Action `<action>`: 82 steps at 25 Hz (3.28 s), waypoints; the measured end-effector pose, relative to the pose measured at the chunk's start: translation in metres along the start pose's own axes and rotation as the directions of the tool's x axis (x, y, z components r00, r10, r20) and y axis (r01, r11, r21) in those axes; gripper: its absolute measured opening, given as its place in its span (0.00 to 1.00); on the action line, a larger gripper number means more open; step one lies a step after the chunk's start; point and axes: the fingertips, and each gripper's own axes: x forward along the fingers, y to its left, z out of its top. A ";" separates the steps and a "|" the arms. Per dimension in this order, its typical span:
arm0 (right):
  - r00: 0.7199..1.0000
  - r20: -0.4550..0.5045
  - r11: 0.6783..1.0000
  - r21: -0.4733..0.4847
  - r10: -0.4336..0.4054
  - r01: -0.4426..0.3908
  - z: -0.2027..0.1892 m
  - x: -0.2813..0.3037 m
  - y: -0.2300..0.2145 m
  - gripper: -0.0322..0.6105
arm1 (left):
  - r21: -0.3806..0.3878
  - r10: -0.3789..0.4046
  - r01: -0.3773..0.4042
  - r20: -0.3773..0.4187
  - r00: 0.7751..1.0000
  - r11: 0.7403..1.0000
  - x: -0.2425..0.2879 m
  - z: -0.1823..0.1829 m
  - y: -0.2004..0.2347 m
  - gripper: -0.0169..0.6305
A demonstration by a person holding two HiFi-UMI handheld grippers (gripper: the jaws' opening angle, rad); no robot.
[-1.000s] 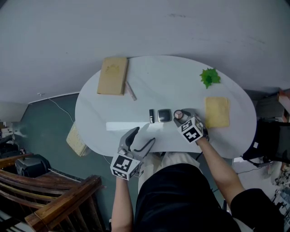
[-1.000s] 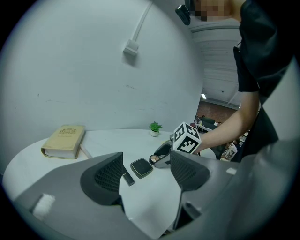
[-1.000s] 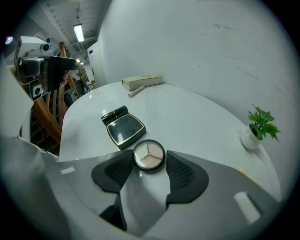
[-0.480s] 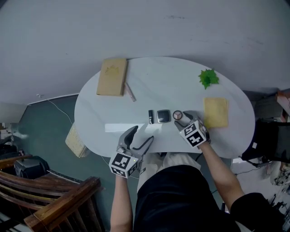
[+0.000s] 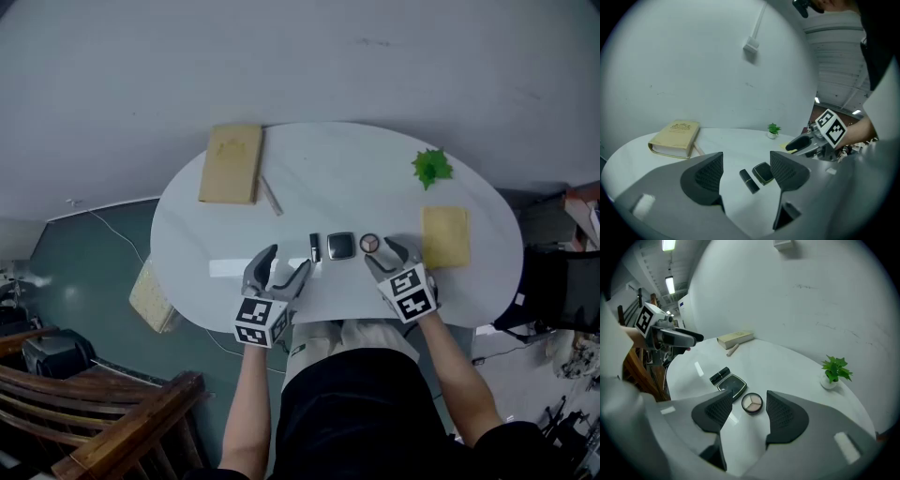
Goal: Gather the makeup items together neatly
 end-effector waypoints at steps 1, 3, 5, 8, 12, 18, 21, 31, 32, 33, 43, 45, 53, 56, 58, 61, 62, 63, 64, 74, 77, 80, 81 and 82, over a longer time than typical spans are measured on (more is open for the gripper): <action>1.000 0.005 1.000 0.006 -0.008 0.008 0.004 -0.003 0.000 0.40 | 0.000 0.017 -0.017 -0.005 1.000 1.000 0.004 0.000 0.007 0.50; 1.000 0.012 1.000 0.020 -0.025 0.025 0.011 -0.007 0.001 0.40 | -0.007 0.049 -0.049 -0.015 0.999 0.999 0.011 0.002 0.022 0.50; 0.999 0.018 0.998 0.038 -0.044 0.044 0.018 -0.011 0.002 0.40 | -0.020 0.071 -0.071 -0.023 0.997 0.997 0.018 0.003 0.034 0.49; 0.997 0.028 0.995 0.066 -0.073 0.071 0.026 -0.017 0.005 0.40 | -0.026 0.071 -0.073 -0.052 0.996 0.997 0.032 0.000 0.047 0.48; 0.995 0.024 0.992 0.085 -0.099 0.097 0.030 -0.025 0.012 0.40 | -0.036 0.070 -0.074 -0.086 0.994 0.997 0.047 -0.005 0.062 0.45; 0.988 0.012 0.980 0.129 -0.153 0.150 0.026 -0.033 0.018 0.40 | -0.070 0.098 -0.107 -0.116 0.988 0.992 0.069 -0.014 0.082 0.42; 0.985 0.008 0.974 0.152 -0.170 0.167 0.025 -0.035 0.022 0.40 | -0.076 0.126 -0.139 -0.159 0.979 0.987 0.079 -0.026 0.094 0.39; 0.980 -0.006 0.960 0.200 -0.201 0.198 0.020 -0.042 0.029 0.40 | -0.137 0.187 -0.221 -0.224 0.956 0.966 0.101 -0.044 0.115 0.33; 0.980 -0.007 0.959 0.204 -0.201 0.198 0.020 -0.043 0.030 0.40 | -0.136 0.197 -0.233 -0.238 0.951 0.963 0.102 -0.047 0.116 0.32; 0.979 -0.008 0.958 0.207 -0.202 0.199 0.019 -0.044 0.029 0.40 | -0.134 0.207 -0.246 -0.251 0.946 0.960 0.104 -0.049 0.118 0.32; 0.975 -0.022 0.951 0.217 -0.219 0.219 0.011 -0.046 0.028 0.40 | -0.121 0.281 -0.325 -0.286 0.916 0.938 0.105 -0.053 0.128 0.20; 0.975 -0.024 0.951 0.216 -0.220 0.220 0.011 -0.046 0.028 0.40 | -0.127 0.290 -0.336 -0.288 0.913 0.933 0.104 -0.053 0.131 0.16; 0.975 -0.019 0.951 0.214 -0.222 0.221 0.013 -0.044 0.031 0.40 | -0.132 0.282 -0.331 -0.293 0.914 0.935 0.103 -0.053 0.131 0.14; 0.977 -0.016 0.954 0.210 -0.214 0.213 0.014 -0.042 0.034 0.40 | -0.134 0.277 -0.326 -0.295 0.915 0.936 0.100 -0.054 0.128 0.13; 0.979 -0.012 0.957 0.207 -0.204 0.202 0.015 -0.041 0.036 0.40 | -0.134 0.278 -0.327 -0.291 0.915 0.936 0.096 -0.054 0.127 0.13; 0.982 -0.002 0.962 0.200 -0.191 0.188 0.015 -0.040 0.039 0.40 | -0.135 0.279 -0.327 -0.287 0.916 0.935 0.089 -0.054 0.123 0.13; 0.982 0.000 0.963 0.197 -0.187 0.183 0.015 -0.041 0.040 0.40 | -0.135 0.278 -0.326 -0.286 0.917 0.935 0.087 -0.054 0.121 0.13; 0.983 0.001 0.965 0.194 -0.182 0.178 0.014 -0.041 0.041 0.40 | -0.136 0.277 -0.325 -0.286 0.917 0.936 0.084 -0.055 0.119 0.13; 0.984 0.003 0.966 0.191 -0.177 0.173 0.014 -0.041 0.042 0.40 | -0.136 0.275 -0.323 -0.286 0.918 0.937 0.081 -0.056 0.117 0.13; 0.991 0.026 0.977 0.172 -0.133 0.127 0.002 -0.050 0.046 0.40 | -0.146 0.244 -0.296 -0.295 0.924 0.944 0.055 -0.077 0.076 0.13; 0.992 0.028 0.979 0.170 -0.122 0.115 -0.004 -0.054 0.049 0.40 | -0.140 0.238 -0.289 -0.300 0.924 0.947 0.047 -0.085 0.063 0.13; 0.994 0.026 0.982 0.165 -0.103 0.097 -0.011 -0.056 0.053 0.40 | -0.143 0.235 -0.288 -0.304 0.923 0.947 0.040 -0.093 0.052 0.13; 0.995 0.028 0.982 0.162 -0.100 0.094 -0.013 -0.057 0.054 0.40 | -0.144 0.233 -0.287 -0.305 0.923 0.947 0.038 -0.096 0.049 0.13; 0.995 0.029 0.983 0.160 -0.097 0.091 -0.015 -0.057 0.054 0.40 | -0.143 0.232 -0.285 -0.305 0.924 0.948 0.037 -0.098 0.045 0.13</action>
